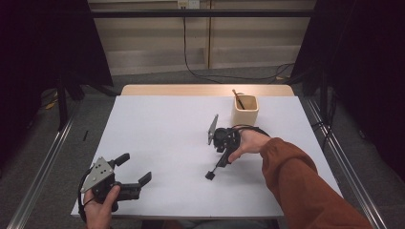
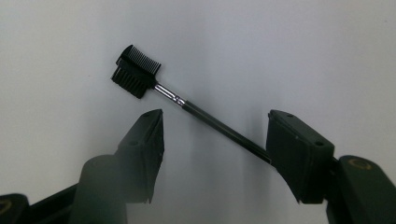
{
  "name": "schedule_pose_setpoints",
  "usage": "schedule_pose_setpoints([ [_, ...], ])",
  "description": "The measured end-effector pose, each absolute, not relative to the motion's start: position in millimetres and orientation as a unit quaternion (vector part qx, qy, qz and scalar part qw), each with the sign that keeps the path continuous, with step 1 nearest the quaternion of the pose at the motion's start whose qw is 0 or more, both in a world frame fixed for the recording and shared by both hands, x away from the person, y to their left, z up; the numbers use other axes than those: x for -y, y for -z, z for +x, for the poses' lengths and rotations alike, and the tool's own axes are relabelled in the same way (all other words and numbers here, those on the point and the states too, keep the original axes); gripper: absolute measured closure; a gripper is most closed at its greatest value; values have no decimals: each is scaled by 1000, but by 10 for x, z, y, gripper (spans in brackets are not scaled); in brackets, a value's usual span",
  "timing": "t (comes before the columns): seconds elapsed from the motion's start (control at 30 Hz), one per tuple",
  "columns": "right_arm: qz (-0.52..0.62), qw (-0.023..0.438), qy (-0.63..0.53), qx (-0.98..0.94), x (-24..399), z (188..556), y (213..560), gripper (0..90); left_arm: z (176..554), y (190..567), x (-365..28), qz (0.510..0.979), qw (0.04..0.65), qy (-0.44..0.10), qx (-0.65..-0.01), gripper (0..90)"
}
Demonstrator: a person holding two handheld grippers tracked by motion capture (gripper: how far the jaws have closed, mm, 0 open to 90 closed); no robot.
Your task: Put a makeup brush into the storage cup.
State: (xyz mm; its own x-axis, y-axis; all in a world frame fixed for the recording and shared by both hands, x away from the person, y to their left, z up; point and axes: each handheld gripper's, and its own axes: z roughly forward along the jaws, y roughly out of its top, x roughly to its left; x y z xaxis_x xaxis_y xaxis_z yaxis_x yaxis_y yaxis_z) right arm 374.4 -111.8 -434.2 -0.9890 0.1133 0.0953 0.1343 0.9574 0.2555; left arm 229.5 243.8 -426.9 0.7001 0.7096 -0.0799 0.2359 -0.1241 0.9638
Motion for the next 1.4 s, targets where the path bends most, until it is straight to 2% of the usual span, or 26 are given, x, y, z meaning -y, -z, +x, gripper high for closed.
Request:
schedule_pose_setpoints([
  [0.83,-18,32,90,995,960,3670,4491,467,2300,4271,-2435,725,574,-202,-324,13],
  [1.13,-8,20,77,997,932,3630,4491,573,2300,4273,-2435,725,574,-200,-323,17],
  [1.2,-3,21,76,997,933,3631,4488,630,2299,4273,-2437,726,574,-200,-322,17],
  [1.23,-3,21,76,997,933,3631,4488,630,2299,4273,-2437,726,574,-200,-322,18],
  [1.27,-3,25,75,997,938,3632,4481,703,2301,4276,-2436,726,574,-200,-323,18],
  [1.4,5,29,69,997,922,3631,4481,768,2297,4273,-2432,726,572,-200,-323,18],
])
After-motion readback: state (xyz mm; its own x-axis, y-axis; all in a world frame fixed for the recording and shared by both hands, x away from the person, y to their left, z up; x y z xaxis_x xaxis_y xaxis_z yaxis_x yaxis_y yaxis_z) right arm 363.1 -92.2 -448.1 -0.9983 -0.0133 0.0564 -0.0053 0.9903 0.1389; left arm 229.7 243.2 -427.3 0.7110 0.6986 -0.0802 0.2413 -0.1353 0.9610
